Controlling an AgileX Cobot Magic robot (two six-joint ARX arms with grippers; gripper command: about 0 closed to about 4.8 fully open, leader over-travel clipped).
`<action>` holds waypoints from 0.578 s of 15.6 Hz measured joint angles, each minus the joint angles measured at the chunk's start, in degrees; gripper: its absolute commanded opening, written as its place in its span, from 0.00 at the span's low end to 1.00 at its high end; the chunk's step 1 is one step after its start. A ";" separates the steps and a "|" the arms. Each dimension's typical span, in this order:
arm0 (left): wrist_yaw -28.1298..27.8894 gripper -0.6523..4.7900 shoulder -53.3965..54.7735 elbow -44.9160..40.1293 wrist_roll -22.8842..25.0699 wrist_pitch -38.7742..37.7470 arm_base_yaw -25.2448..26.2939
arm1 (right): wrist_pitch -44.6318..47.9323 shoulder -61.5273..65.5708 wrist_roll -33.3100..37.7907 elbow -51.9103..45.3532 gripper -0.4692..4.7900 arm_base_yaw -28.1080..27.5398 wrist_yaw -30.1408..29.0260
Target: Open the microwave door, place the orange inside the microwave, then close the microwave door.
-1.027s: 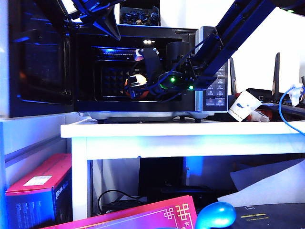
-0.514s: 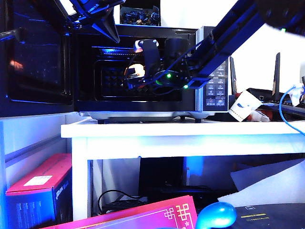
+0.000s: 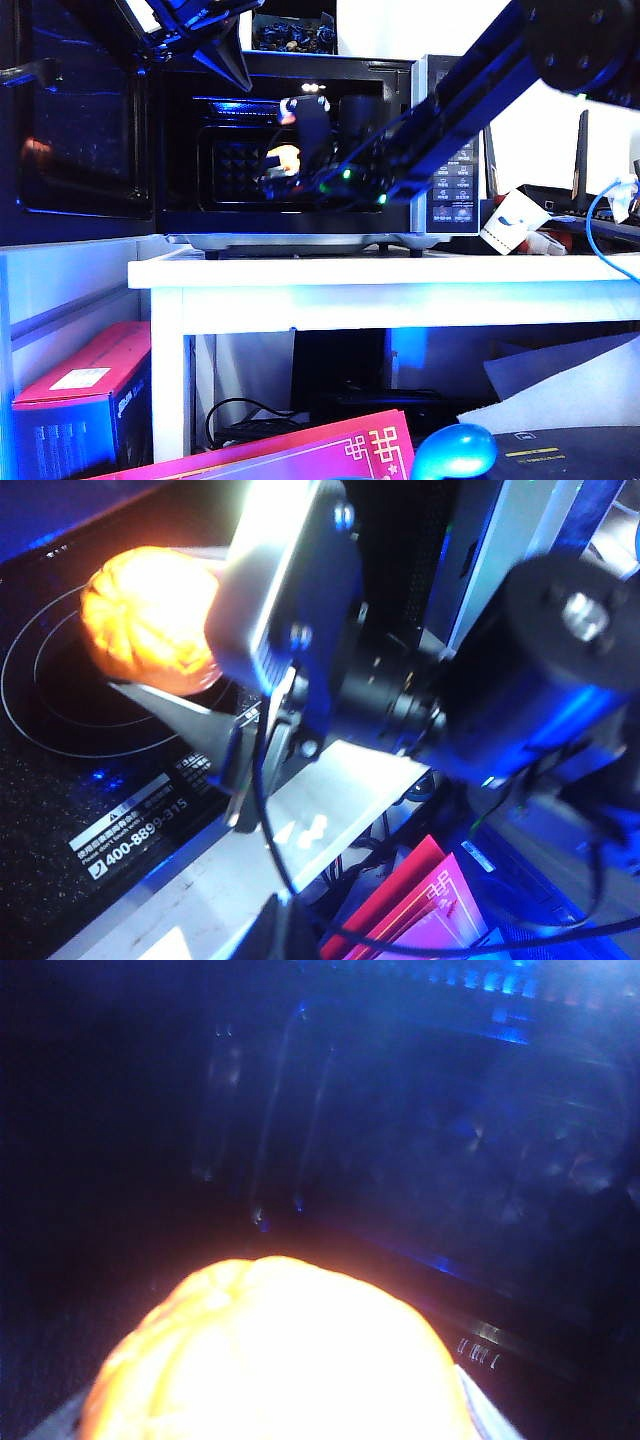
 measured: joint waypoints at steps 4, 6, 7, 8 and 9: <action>0.00 0.11 0.00 0.00 0.00 -0.26 0.00 | -0.61 0.70 0.02 0.09 1.00 0.20 0.31; 0.00 0.11 0.00 0.00 0.00 -0.90 0.00 | -0.57 0.70 0.26 0.11 1.00 0.24 0.33; 0.00 0.11 0.00 0.00 0.00 -1.29 0.00 | -0.59 0.70 0.17 0.11 1.00 0.24 0.33; 0.00 0.11 0.00 0.00 0.00 -1.49 0.00 | -0.74 0.70 0.22 0.11 1.00 0.26 0.33; 0.00 0.11 0.00 0.00 0.00 -1.66 0.00 | -1.60 0.66 0.24 0.11 1.00 0.35 0.35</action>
